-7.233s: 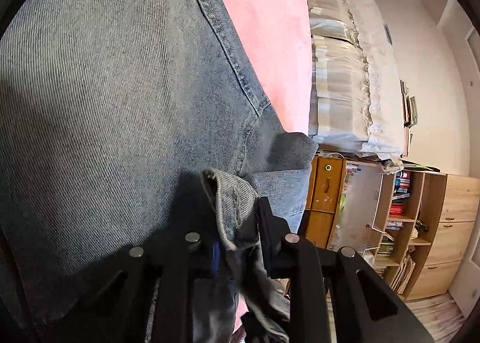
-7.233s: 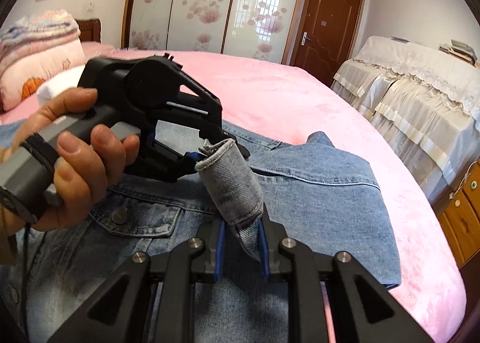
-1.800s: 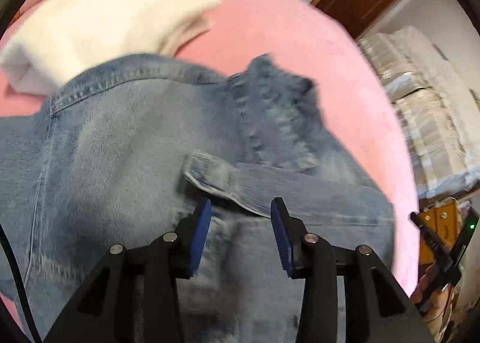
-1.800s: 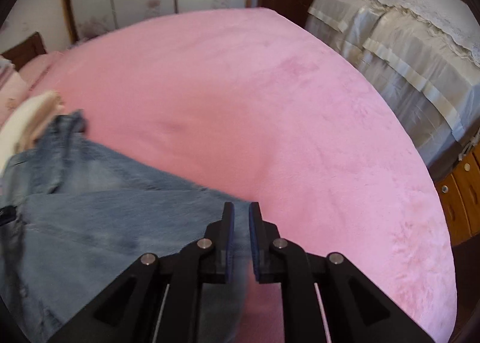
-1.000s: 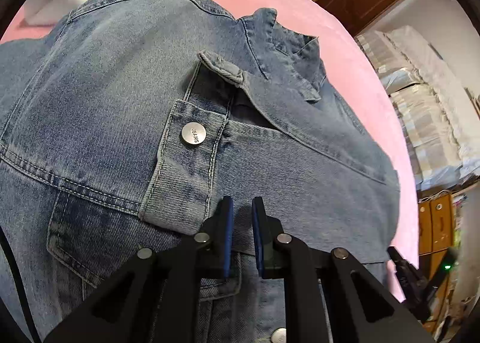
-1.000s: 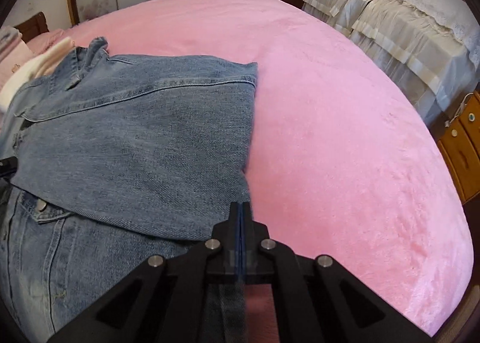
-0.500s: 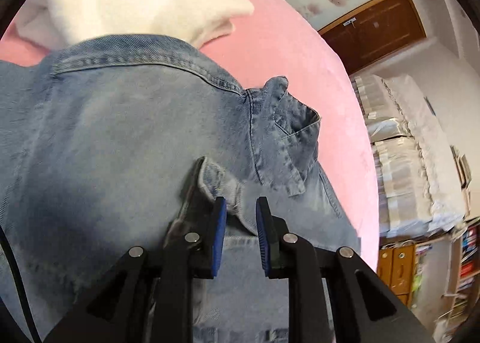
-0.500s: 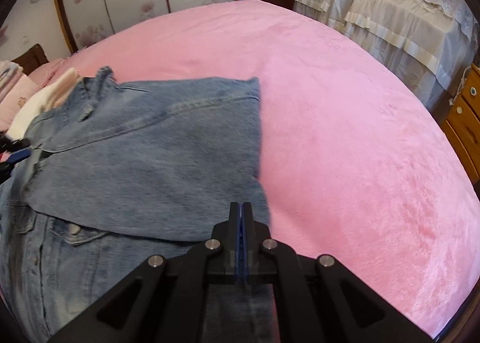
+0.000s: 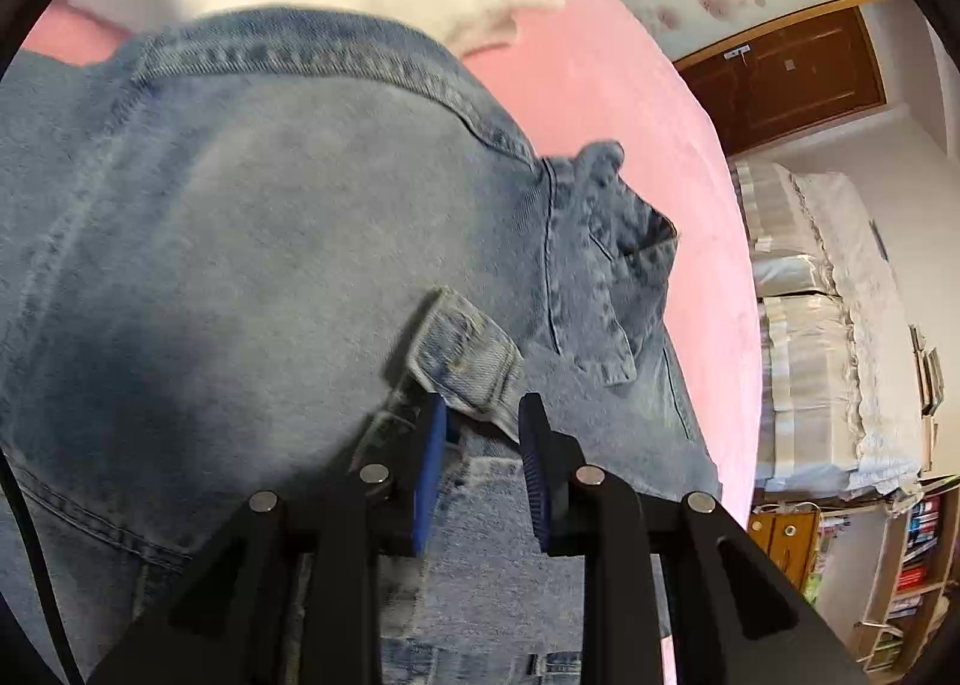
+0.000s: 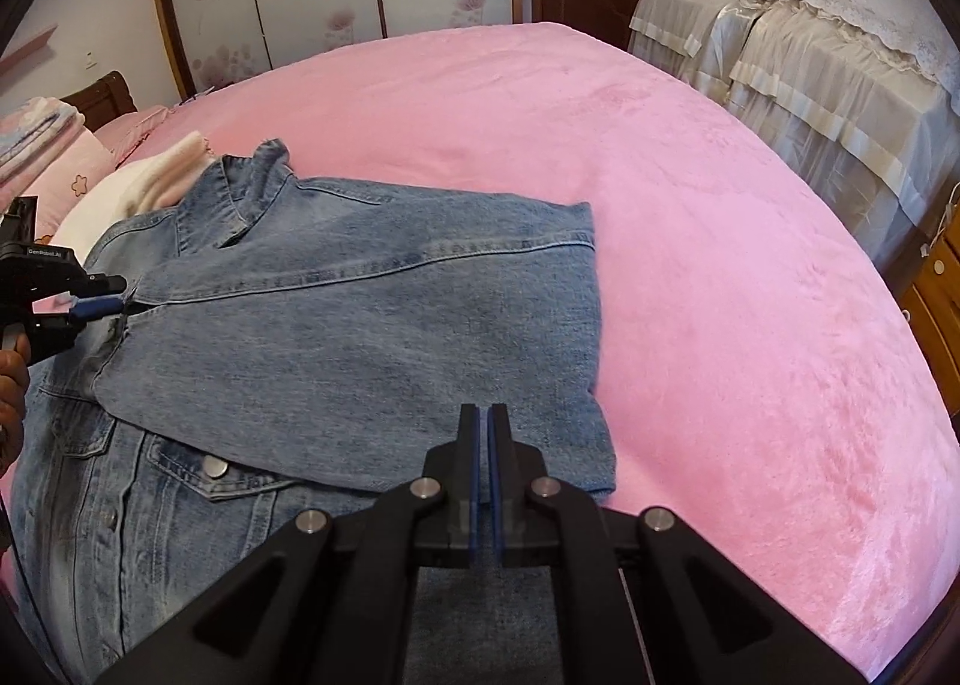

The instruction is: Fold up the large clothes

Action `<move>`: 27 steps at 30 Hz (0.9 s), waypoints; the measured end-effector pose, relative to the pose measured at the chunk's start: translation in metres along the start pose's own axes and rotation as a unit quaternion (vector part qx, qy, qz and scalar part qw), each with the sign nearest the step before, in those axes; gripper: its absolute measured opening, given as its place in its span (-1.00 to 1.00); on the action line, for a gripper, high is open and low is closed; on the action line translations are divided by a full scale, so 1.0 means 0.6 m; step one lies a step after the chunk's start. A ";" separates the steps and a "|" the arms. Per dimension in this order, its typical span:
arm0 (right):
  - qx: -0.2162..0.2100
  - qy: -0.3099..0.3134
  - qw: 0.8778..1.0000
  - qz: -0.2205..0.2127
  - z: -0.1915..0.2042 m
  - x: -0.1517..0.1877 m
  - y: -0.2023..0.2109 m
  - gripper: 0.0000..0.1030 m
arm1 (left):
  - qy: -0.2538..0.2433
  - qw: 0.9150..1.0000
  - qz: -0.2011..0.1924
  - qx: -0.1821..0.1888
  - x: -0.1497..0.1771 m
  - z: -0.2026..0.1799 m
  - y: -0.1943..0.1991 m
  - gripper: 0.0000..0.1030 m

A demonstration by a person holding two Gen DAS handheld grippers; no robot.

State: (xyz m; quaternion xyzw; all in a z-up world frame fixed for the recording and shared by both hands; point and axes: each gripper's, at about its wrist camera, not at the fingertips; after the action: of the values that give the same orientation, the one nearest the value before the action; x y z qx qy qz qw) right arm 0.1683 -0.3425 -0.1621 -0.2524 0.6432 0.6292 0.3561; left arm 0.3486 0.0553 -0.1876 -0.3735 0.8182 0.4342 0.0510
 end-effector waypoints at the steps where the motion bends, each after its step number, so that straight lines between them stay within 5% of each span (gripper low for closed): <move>1: -0.001 -0.001 1.000 0.000 0.000 0.000 0.000 -0.95 | -0.004 1.000 -0.003 -0.004 -0.004 0.002 0.002 -0.57; 9: -0.007 0.004 1.000 0.005 0.011 0.004 -0.003 -0.95 | -0.019 0.999 0.000 -0.029 -0.017 0.013 -0.017 -0.55; 12: -0.010 0.003 1.000 0.004 0.015 0.002 -0.003 -0.95 | -0.021 0.999 -0.008 -0.037 -0.018 0.019 -0.017 -0.31; 22: -0.013 0.014 1.000 0.012 0.028 0.012 -0.008 -0.95 | -0.037 0.999 -0.027 0.001 -0.019 -0.008 -0.007 -0.31; 27: -0.014 0.018 1.000 0.017 0.035 0.017 -0.013 -0.95 | -0.043 0.999 -0.018 0.012 -0.018 -0.019 -0.015 -0.68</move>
State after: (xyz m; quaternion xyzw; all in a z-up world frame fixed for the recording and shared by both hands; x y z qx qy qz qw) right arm 0.1709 -0.3208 -0.1740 -0.2583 0.6448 0.6392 0.3301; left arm 0.3650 0.0499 -0.1820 -0.3685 0.8135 0.4388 0.0992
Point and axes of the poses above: each gripper's, at about its wrist camera, not at the fingertips, and y roughly against the way its jaws point, z to its left, x to its underside, and after that the axes turned 15 degrees about -z, right-handed
